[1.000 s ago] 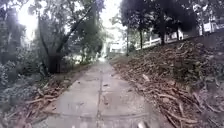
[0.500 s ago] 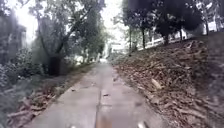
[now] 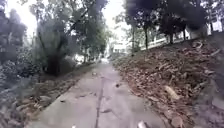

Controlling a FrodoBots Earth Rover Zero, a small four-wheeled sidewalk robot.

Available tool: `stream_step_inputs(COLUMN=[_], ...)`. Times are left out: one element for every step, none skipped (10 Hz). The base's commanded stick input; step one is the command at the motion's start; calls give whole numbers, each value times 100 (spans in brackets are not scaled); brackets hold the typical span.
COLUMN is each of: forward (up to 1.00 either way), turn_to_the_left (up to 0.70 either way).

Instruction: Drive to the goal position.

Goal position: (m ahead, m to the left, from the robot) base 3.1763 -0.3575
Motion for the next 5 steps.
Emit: stream_step_inputs(forward=[100, 100, 100, 100, 100], turn_to_the_left=[0, 0, 0, 0, 0])
